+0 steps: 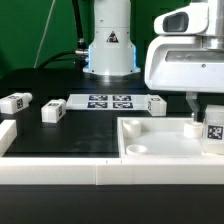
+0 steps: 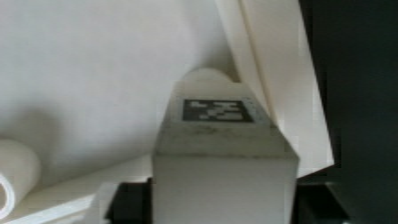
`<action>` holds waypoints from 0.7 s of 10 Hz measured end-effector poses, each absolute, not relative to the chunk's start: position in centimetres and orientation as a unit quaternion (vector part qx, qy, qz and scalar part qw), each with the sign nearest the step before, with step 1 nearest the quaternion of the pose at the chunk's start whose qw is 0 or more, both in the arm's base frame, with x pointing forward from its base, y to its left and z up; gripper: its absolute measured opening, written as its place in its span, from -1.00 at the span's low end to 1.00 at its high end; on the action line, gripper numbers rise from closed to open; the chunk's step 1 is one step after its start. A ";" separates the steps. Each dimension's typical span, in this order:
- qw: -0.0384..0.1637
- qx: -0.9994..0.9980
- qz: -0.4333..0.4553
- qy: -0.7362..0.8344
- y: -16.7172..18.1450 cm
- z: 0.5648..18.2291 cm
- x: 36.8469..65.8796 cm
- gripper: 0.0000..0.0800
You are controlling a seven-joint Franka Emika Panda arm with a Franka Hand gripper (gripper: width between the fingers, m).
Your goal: Assemble one leg
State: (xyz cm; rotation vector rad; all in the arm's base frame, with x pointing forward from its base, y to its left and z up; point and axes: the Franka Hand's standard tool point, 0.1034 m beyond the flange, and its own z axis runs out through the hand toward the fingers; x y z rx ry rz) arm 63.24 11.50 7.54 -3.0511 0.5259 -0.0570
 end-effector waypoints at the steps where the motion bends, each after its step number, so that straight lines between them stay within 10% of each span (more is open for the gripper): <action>1: 0.023 -0.983 -0.018 0.183 11.5 7.5 63.2 -0.28; 7: 0.032 -0.887 -0.006 0.461 10.9 7.4 63.1 -0.27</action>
Offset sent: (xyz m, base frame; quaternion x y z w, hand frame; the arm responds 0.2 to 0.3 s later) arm 0.0000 -0.0055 -0.0009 0.0090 0.0141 0.2909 0.9566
